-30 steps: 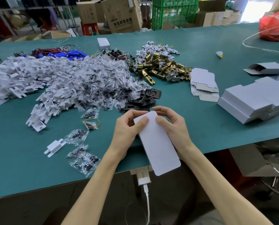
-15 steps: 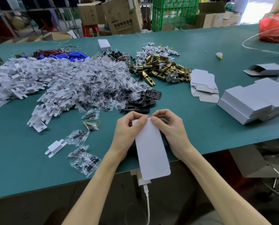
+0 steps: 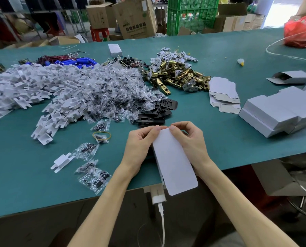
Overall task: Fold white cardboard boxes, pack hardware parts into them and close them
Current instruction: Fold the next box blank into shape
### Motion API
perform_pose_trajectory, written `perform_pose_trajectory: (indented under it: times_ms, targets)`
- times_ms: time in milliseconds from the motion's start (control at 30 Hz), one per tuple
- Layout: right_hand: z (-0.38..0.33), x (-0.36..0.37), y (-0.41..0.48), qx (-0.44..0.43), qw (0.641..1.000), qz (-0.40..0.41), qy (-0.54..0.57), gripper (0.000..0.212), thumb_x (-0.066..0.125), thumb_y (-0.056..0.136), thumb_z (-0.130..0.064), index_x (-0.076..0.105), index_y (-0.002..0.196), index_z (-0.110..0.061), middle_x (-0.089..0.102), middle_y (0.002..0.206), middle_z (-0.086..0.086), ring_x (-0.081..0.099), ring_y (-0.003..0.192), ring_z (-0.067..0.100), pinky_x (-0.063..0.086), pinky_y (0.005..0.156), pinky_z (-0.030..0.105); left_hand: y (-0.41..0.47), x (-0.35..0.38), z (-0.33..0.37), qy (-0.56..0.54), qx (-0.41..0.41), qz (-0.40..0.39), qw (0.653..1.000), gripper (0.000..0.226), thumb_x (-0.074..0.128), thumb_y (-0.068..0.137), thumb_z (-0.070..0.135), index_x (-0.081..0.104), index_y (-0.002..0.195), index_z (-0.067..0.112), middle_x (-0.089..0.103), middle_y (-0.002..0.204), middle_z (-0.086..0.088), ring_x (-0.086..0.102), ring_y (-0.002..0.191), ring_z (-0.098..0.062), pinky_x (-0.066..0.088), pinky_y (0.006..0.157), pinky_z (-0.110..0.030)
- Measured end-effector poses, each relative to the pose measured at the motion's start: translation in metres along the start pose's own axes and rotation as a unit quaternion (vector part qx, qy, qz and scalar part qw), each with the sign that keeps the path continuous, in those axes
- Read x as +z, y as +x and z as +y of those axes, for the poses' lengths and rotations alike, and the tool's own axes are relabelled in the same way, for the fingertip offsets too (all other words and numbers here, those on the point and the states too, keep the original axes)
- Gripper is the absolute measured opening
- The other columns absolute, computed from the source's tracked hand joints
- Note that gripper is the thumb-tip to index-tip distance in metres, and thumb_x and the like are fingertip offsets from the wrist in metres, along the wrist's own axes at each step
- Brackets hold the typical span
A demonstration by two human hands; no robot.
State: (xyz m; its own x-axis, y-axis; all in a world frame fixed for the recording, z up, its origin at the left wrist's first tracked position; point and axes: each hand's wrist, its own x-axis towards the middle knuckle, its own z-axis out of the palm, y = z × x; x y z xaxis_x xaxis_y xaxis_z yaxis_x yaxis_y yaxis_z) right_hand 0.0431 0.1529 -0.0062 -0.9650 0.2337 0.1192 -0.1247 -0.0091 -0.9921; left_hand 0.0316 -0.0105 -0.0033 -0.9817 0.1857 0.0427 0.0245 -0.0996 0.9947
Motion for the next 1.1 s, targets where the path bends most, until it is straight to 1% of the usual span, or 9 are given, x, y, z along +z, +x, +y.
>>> perform_pose_trajectory:
  times_ms: [167,367,500,567,633,733,833,967,1100]
  targets:
    - [-0.0006,-0.0003,0.0008,-0.007,1.0,0.007,-0.007,0.009,0.07,0.095,-0.016,0.068,0.1,-0.007,0.071,0.094,0.001,0.064,0.079,0.004,0.052,0.068,0.018,-0.0007,0.0012,0.001,0.01,0.01,-0.001,1.0,0.025,0.06,0.105,0.029,0.082,0.108,0.019,0.077,0.096,-0.007,0.063,0.085,-0.022,0.048,0.08,-0.046]
    - [-0.0019,-0.0017,0.0008,0.04,0.998,0.039,0.036,0.014,0.066,0.098,-0.023,0.066,0.099,-0.009,0.067,0.089,-0.002,0.059,0.076,0.006,0.049,0.064,0.018,-0.0024,0.0022,0.0072,0.004,0.039,-0.009,0.999,0.03,0.048,0.11,0.033,0.074,0.121,0.025,0.075,0.122,-0.001,0.068,0.108,-0.022,0.055,0.096,-0.056]
    - [-0.0047,-0.0021,0.0011,0.052,0.998,0.033,0.018,0.013,0.064,0.099,-0.023,0.066,0.097,-0.01,0.066,0.085,-0.003,0.058,0.071,0.005,0.047,0.06,0.017,-0.0026,-0.0011,0.0058,0.002,0.094,-0.042,0.995,0.031,0.047,0.11,0.014,0.068,0.131,0.023,0.071,0.132,0.0,0.066,0.122,-0.022,0.061,0.093,-0.043]
    - [-0.0061,-0.0024,0.0011,0.061,0.997,0.035,0.024,0.013,0.064,0.099,-0.023,0.066,0.097,-0.01,0.065,0.085,-0.003,0.058,0.07,0.006,0.047,0.058,0.018,-0.0013,-0.0016,0.0059,0.005,0.098,-0.057,0.994,0.052,0.039,0.102,-0.011,0.068,0.131,0.022,0.069,0.135,-0.001,0.066,0.117,-0.019,0.059,0.086,-0.031]
    - [-0.0071,-0.0027,0.0006,0.067,0.997,0.036,0.031,0.014,0.063,0.099,-0.023,0.066,0.098,-0.009,0.065,0.085,-0.002,0.058,0.069,0.006,0.048,0.057,0.019,-0.001,-0.0006,0.0065,0.014,0.097,-0.065,0.993,0.063,0.038,0.094,-0.021,0.068,0.13,0.021,0.07,0.133,-0.001,0.066,0.113,-0.018,0.057,0.086,-0.027]
    - [-0.007,-0.0038,0.0,0.077,0.995,0.035,0.053,0.021,0.06,0.101,-0.026,0.067,0.103,-0.007,0.066,0.087,-0.001,0.059,0.07,0.009,0.048,0.058,0.022,-0.0011,0.0013,0.0046,0.038,0.117,-0.046,0.991,0.049,0.054,0.099,-0.012,0.064,0.133,0.021,0.072,0.125,-0.002,0.067,0.106,-0.02,0.055,0.092,-0.034]
    - [-0.0076,-0.0016,-0.0015,0.088,0.992,0.023,0.087,0.03,0.055,0.105,-0.032,0.068,0.103,-0.005,0.068,0.083,0.0,0.062,0.07,0.015,0.05,0.058,0.03,0.0,0.001,0.0028,0.042,0.11,-0.022,0.993,0.046,0.066,0.096,-0.004,0.065,0.131,0.025,0.069,0.122,-0.006,0.069,0.096,-0.028,0.056,0.086,-0.038]
    - [-0.0086,0.0003,-0.0017,0.06,0.983,-0.009,0.174,0.032,0.047,0.109,-0.025,0.064,0.112,0.003,0.073,0.094,0.009,0.07,0.091,0.028,0.06,0.076,0.049,0.0008,0.0044,0.0021,-0.001,0.071,-0.025,0.997,0.033,0.072,0.094,0.001,0.061,0.124,0.01,0.069,0.12,-0.012,0.071,0.091,-0.023,0.06,0.071,-0.033]
    - [-0.0087,0.001,-0.0028,0.041,0.984,-0.016,0.172,0.034,0.044,0.109,-0.031,0.061,0.127,-0.009,0.072,0.12,0.013,0.069,0.111,0.033,0.061,0.077,0.04,0.0016,0.0027,-0.001,0.014,0.058,-0.001,0.998,0.026,0.074,0.095,0.015,0.061,0.115,0.003,0.076,0.106,-0.005,0.073,0.083,-0.024,0.061,0.069,-0.035]
